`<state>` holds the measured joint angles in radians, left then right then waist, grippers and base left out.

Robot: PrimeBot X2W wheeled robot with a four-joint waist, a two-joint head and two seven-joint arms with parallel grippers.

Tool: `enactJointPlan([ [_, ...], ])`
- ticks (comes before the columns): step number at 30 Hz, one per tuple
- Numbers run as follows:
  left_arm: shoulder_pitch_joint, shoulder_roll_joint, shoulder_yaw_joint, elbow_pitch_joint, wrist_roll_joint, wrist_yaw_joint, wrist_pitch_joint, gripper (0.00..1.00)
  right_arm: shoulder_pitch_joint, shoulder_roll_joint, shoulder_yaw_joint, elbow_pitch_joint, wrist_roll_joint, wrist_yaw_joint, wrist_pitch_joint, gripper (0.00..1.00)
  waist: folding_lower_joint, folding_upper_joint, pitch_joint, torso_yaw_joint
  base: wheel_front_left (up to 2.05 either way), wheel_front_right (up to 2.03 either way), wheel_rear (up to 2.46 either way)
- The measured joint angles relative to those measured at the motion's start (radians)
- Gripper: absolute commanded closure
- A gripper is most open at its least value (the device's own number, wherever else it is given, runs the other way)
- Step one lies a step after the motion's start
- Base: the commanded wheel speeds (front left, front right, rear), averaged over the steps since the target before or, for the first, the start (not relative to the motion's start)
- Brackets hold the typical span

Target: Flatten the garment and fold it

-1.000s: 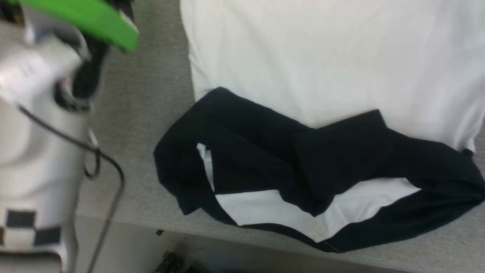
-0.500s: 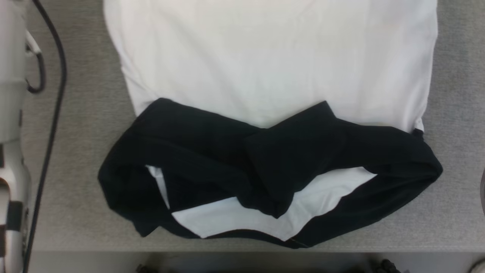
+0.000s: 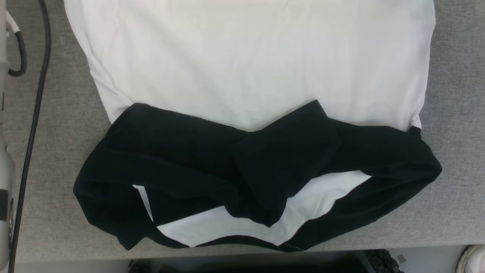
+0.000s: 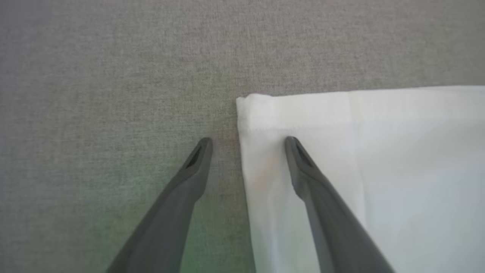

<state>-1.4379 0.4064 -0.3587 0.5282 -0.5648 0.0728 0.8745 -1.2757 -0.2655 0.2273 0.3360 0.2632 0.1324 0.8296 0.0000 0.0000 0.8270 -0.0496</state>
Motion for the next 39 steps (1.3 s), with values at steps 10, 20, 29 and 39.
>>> enactJointPlan([
  [10, 0.061, -0.018, 0.041, -0.055, -0.058, -0.040, -0.132, 1.00, 0.001, -0.013, -0.010, 0.012, 0.002, 0.000, -0.013, 1.00, 0.0001, 0.0000, -0.020, 0.018, 0.00, 0.00, 0.00],
  [20, 0.110, -0.048, 0.113, -0.053, -0.155, -0.104, -0.278, 1.00, 0.042, -0.015, -0.055, 0.057, 0.001, 0.000, -0.081, 1.00, 0.0000, 0.0000, -0.108, 0.039, 0.00, 0.00, 0.00],
  [29, 0.340, -0.049, 0.156, -0.103, -0.258, -0.173, -0.375, 1.00, 0.199, -0.036, -0.077, 0.052, 0.073, 0.000, -0.152, 1.00, -0.0001, 0.0000, -0.263, 0.057, 0.00, 0.00, 0.00],
  [39, 0.739, -0.031, 0.184, -0.305, -0.348, -0.184, -0.416, 1.00, 0.538, -0.053, -0.096, -0.087, 0.196, 0.000, -0.156, 1.00, -0.0001, 0.0000, -0.480, 0.077, 0.00, 0.00, 0.00],
])
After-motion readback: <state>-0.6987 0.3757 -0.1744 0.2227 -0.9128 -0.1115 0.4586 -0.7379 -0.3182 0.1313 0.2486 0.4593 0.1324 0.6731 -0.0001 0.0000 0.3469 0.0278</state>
